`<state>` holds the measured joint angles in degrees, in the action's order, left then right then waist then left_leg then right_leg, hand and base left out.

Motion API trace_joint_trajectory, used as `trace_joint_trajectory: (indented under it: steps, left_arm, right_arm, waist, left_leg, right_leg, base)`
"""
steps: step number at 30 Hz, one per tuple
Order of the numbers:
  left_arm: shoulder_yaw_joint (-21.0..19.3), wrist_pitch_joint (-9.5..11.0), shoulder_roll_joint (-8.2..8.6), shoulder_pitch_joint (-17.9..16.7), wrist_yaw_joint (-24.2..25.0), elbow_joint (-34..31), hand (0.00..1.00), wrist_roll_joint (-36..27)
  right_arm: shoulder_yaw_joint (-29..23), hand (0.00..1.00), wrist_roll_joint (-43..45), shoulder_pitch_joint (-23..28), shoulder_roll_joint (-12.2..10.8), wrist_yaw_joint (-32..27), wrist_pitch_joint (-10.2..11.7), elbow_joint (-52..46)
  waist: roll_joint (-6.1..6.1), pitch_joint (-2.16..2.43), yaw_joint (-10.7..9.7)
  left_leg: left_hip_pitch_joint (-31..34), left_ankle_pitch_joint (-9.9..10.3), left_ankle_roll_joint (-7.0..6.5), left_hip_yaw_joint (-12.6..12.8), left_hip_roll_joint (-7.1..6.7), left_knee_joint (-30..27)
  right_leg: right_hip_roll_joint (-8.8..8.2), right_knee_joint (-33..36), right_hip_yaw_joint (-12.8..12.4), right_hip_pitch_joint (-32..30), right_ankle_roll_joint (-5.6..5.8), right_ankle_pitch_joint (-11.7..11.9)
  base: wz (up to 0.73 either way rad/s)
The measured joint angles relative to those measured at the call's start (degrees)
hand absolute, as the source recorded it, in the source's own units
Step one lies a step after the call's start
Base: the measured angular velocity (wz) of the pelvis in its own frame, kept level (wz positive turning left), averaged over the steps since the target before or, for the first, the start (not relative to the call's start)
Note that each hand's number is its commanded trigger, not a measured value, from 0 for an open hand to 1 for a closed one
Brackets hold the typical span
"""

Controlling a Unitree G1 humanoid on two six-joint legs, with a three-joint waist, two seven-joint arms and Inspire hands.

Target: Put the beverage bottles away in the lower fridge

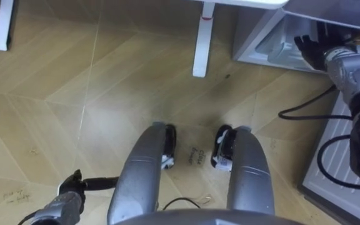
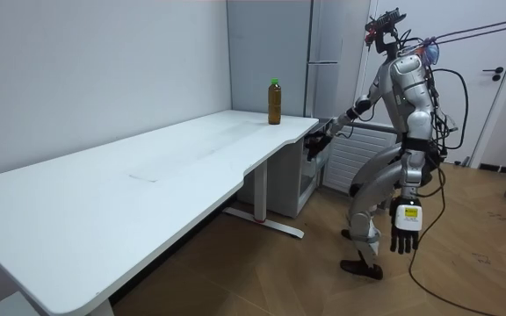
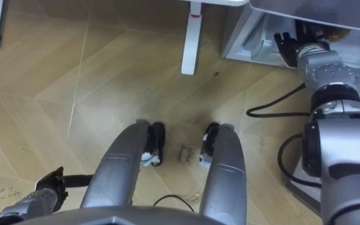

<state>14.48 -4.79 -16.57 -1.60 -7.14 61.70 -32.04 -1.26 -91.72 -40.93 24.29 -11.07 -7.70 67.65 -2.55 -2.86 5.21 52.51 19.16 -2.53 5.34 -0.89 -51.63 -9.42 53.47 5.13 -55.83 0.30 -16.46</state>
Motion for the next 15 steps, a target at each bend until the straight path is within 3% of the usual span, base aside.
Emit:
trace_joint_trajectory:
  steps: [15]
  left_arm:
    - [0.1,-1.2,-0.13,0.0,0.2,0.0,0.0,-2.2]
  right_arm:
    - [-0.1,0.0,-0.1,0.5,0.1,3.1,-1.0,1.3]
  waist:
    - [0.35,0.04,0.0]
  left_leg:
    - [-0.5,0.1,-0.16,-0.2,0.4,0.9]
  right_leg:
    - [1.3,-2.1,-0.4,0.9,0.3,0.7]
  base:
    - [-0.02]
